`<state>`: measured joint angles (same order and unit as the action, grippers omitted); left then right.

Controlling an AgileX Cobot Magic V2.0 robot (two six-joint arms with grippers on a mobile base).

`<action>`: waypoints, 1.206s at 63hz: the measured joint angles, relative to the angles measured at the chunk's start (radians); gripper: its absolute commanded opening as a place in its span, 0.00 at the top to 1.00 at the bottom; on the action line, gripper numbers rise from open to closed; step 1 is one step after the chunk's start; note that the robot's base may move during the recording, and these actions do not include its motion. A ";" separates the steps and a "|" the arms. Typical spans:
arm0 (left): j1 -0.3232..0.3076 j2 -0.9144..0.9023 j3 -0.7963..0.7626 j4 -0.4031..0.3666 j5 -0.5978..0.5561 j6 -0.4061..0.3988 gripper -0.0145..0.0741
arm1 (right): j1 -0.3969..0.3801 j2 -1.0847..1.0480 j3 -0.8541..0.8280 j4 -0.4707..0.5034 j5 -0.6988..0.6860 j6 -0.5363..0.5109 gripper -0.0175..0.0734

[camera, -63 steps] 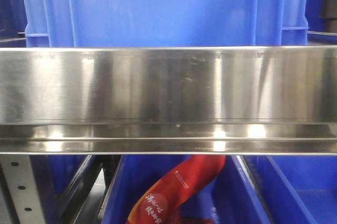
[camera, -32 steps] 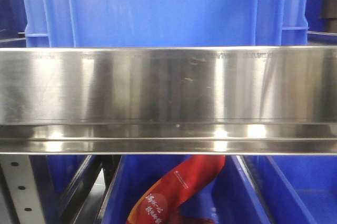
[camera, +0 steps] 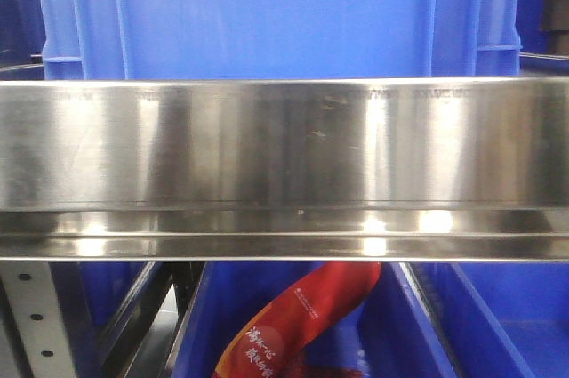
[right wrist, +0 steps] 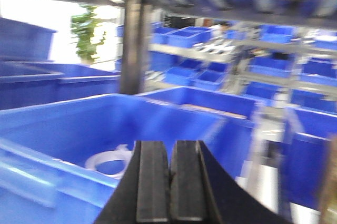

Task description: Grab PVC pipe and place in blue bin

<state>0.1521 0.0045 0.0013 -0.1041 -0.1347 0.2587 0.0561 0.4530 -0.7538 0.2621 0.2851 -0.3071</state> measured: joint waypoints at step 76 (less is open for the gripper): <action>0.000 0.000 0.000 0.000 0.000 0.000 0.96 | -0.181 -0.383 0.503 -0.002 -0.277 0.004 0.99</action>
<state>0.1521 0.0045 0.0013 -0.1041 -0.1347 0.2587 -0.1254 0.0697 -0.2512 0.2603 0.0085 -0.3028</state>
